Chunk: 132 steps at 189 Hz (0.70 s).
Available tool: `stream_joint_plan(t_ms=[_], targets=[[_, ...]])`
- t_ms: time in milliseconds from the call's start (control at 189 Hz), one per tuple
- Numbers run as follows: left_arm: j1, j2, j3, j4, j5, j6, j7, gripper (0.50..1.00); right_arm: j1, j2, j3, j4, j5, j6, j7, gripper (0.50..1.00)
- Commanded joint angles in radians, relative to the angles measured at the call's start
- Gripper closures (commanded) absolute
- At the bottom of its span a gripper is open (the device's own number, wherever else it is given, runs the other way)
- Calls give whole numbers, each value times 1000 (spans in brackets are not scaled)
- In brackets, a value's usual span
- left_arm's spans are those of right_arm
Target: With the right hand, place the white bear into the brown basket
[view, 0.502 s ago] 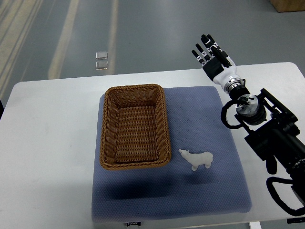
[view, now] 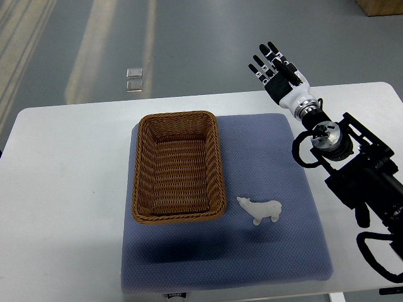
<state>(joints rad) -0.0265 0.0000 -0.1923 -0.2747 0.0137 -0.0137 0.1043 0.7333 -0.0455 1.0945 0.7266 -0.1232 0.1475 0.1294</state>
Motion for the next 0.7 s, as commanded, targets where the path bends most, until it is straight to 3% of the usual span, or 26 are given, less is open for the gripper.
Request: stream_joint_plan(t_ms=[0, 132, 232, 402, 565, 692], targets=[[-1, 0, 1, -5, 0, 0, 0, 500, 14, -36, -74, 34, -85, -43, -5, 572], [-4, 0, -1, -9, 0, -5, 0, 500, 31, -91, -166, 102, -219, -69, -19, 574], [-6, 0, -1, -9, 0, -8, 0, 500, 66, -149, -252, 157, -309, -68, -74, 574], [-9, 0, 1, -9, 0, -9, 0, 500, 235, -301, -642, 238, -624, -46, -97, 572], [-15, 0, 1, -11, 0, -11, 0, 500, 482, -418, -960, 255, -714, 138, -139, 574], [-21, 0, 1, -11, 0, -11, 0, 500, 684, -485, -1160, 347, -716, 270, -189, 572]])
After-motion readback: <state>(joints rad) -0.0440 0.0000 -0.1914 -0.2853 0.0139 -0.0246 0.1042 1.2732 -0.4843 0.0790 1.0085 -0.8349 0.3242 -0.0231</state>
